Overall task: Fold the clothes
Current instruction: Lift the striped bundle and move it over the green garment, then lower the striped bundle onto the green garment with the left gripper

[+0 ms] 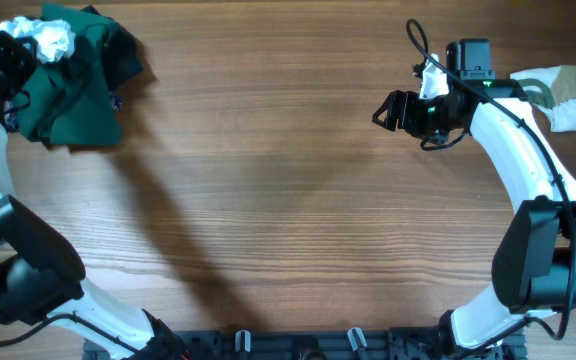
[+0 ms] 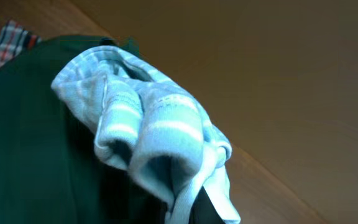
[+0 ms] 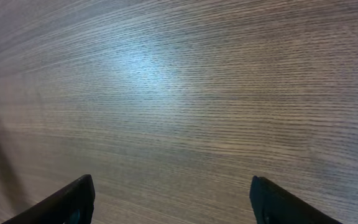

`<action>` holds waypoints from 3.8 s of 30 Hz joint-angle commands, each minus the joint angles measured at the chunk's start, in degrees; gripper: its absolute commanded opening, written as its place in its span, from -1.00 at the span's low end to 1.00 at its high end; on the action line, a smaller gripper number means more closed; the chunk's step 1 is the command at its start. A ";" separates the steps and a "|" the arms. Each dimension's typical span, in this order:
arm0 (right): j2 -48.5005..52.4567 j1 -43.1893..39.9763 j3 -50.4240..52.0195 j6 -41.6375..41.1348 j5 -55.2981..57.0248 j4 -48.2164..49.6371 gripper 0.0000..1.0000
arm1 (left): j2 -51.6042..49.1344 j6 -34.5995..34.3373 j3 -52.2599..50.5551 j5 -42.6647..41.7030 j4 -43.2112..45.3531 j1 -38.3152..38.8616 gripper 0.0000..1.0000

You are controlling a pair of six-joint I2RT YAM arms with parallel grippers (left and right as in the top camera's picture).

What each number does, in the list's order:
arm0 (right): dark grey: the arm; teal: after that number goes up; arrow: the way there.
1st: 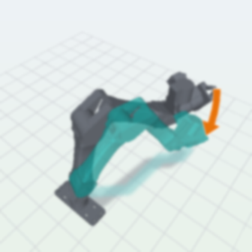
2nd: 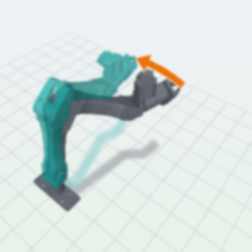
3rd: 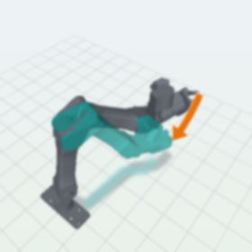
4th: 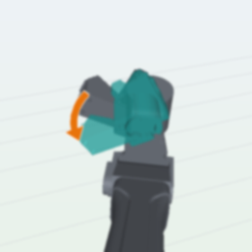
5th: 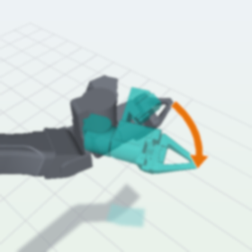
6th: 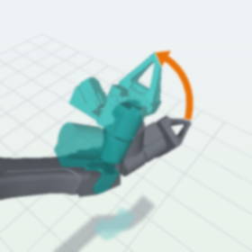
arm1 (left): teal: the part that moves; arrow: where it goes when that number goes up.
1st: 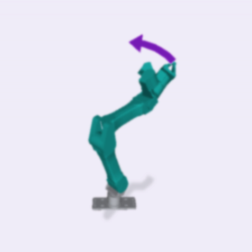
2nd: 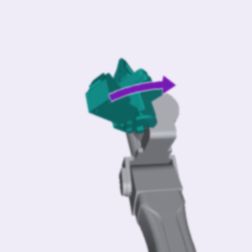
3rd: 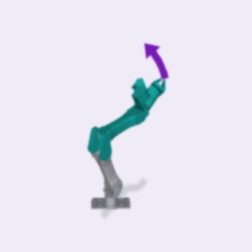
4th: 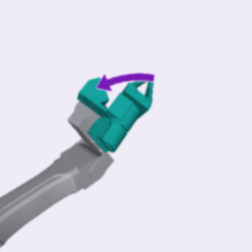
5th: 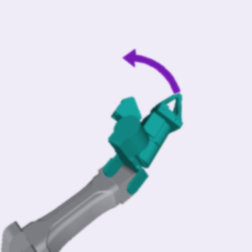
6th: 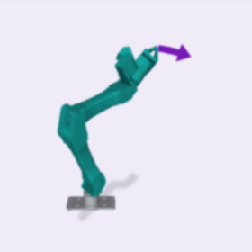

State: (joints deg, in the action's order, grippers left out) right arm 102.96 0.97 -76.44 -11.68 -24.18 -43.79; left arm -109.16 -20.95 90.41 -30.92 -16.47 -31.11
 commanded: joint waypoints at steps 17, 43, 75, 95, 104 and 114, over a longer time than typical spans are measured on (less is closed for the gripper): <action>-0.20 0.13 0.24 -0.48 0.37 -0.17 0.61 | -4.61 -8.46 0.68 1.95 14.82 4.85 -0.92; -0.20 0.13 0.24 -0.46 0.37 -1.84 0.61 | -12.90 -8.46 0.68 -4.02 7.91 -1.64 -0.90; -0.20 0.13 0.24 -0.48 0.35 -1.90 0.61 | -2.16 -9.57 0.70 -9.05 8.66 -1.38 0.67; -0.20 0.13 0.24 -0.46 0.37 -1.25 0.61 | -4.79 0.87 0.68 15.85 14.60 11.06 -0.92; -0.20 0.13 0.24 -0.31 0.42 -1.25 0.61 | -8.02 8.81 0.68 28.68 18.45 14.23 -0.92; -0.20 0.13 0.24 -0.31 0.42 -1.27 0.61 | -14.14 9.01 0.68 29.55 18.43 12.20 -0.92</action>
State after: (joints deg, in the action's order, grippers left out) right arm 102.96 0.97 -76.44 -11.88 -24.18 -45.19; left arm -119.72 -13.30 90.72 -2.57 1.78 -18.55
